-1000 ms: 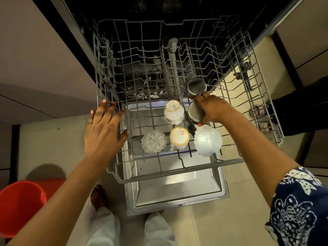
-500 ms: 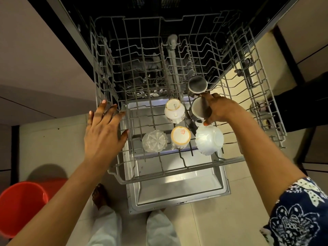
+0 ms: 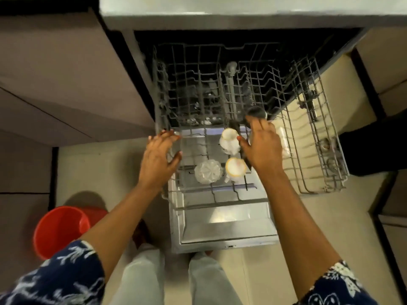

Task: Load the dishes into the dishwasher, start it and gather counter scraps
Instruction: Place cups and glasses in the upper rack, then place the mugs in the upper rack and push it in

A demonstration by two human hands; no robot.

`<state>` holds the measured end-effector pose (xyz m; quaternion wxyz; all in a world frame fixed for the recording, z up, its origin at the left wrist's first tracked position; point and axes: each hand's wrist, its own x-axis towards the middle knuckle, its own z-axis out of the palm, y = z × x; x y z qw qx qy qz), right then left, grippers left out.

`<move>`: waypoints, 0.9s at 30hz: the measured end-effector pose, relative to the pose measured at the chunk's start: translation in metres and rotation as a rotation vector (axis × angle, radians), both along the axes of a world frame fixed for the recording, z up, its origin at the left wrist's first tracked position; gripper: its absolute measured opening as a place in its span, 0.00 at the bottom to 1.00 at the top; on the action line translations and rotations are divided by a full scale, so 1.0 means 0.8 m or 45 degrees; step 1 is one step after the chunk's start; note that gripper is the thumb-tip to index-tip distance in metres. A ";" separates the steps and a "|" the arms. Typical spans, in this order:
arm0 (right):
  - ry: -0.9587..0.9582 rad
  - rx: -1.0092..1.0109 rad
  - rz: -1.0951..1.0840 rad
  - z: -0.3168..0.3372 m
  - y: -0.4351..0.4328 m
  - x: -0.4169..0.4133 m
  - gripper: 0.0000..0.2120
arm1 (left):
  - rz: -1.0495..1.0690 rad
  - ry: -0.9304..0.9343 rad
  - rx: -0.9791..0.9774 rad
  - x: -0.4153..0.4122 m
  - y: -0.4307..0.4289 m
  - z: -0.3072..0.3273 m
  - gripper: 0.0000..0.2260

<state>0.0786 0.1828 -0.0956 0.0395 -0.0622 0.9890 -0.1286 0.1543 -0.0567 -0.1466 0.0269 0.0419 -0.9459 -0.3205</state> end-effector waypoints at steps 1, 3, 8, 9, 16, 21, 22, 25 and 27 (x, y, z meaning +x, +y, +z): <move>0.042 -0.060 0.022 0.008 -0.015 0.008 0.23 | 0.034 0.023 0.041 0.002 -0.005 0.011 0.17; 0.143 -0.183 0.110 0.031 -0.055 0.014 0.21 | 0.149 0.147 0.121 0.001 -0.031 0.053 0.17; 0.309 -0.389 0.419 0.125 -0.215 -0.036 0.21 | 0.449 0.380 -0.028 -0.032 -0.188 0.176 0.19; 0.333 -0.403 0.474 0.143 -0.259 -0.053 0.21 | 0.501 0.353 -0.093 -0.046 -0.235 0.197 0.20; 0.186 -0.215 0.591 0.193 -0.529 -0.166 0.29 | 0.406 0.136 -0.477 -0.133 -0.470 0.255 0.22; 0.186 -0.045 0.383 0.164 -0.571 -0.182 0.35 | 0.327 0.063 -0.507 -0.168 -0.514 0.248 0.30; 0.199 -0.029 0.374 0.162 -0.572 -0.183 0.36 | 0.325 0.061 -0.524 -0.174 -0.522 0.243 0.30; 0.265 -0.031 0.378 0.170 -0.572 -0.198 0.34 | 0.286 0.048 -0.642 -0.192 -0.538 0.242 0.29; 0.219 -0.113 0.352 0.181 -0.572 -0.220 0.28 | 0.299 0.000 -0.682 -0.207 -0.545 0.252 0.27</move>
